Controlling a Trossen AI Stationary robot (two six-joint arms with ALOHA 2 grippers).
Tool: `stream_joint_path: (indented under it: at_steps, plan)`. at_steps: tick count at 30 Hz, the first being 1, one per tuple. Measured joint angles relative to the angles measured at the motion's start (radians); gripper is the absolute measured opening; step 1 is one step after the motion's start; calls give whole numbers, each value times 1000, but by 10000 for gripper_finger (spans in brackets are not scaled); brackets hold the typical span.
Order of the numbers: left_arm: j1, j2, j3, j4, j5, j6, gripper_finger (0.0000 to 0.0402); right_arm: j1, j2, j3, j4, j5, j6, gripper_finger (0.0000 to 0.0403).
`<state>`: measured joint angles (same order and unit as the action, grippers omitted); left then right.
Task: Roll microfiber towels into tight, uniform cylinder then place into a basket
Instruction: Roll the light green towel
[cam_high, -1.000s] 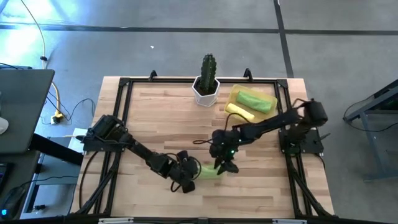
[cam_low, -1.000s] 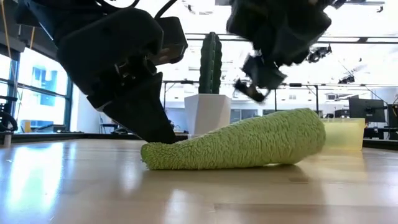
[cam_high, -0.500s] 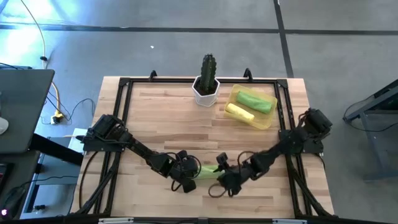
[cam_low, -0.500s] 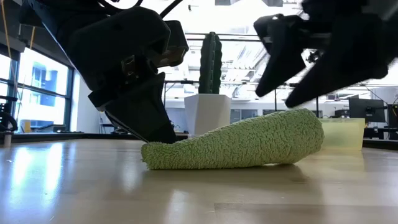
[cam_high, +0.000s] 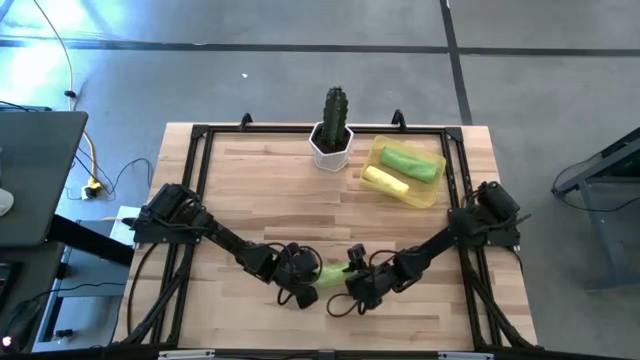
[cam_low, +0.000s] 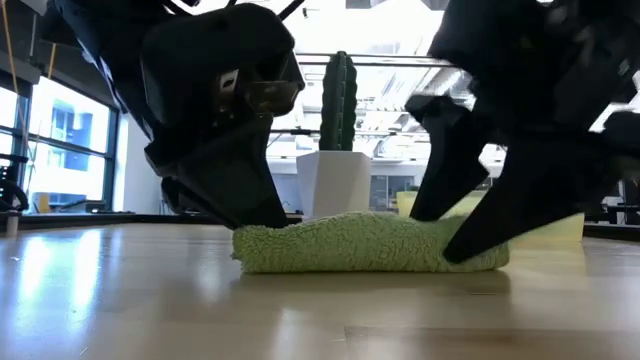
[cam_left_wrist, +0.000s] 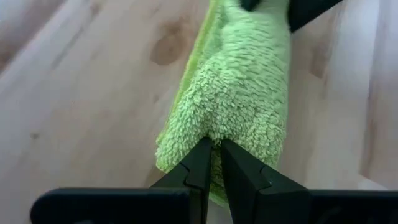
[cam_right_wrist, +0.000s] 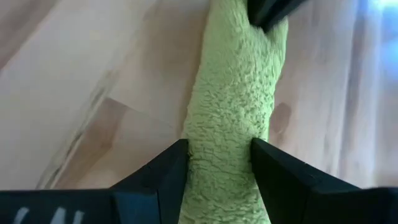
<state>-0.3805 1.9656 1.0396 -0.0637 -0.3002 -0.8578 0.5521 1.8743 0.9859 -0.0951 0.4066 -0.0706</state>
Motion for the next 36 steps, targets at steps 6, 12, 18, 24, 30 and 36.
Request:
stream_joint_path:
  at_steps: [6, 12, 18, 24, 30, 36]
  plan:
    - [1, 1, -1, 70, 127, -76, 32, -37, 37, 5, 14, -55, 93, 170]
    - [-1, 0, -4, 162, 234, -5, 32, -66, 39, 5, 6, -102, 125, 153]
    - [-4, -63, -4, -19, 229, 22, 32, -87, 41, 4, -2, -162, 166, 83]
    - [-32, -109, -3, -125, 134, 104, 32, -122, 39, 3, -10, -278, 186, 11]
    - [-104, -135, -2, -63, -57, 315, 32, -209, 42, 2, 19, -576, 312, 13]
    - [-156, -135, -1, 50, -254, 390, 33, -283, 44, 0, 58, -759, 442, 10]
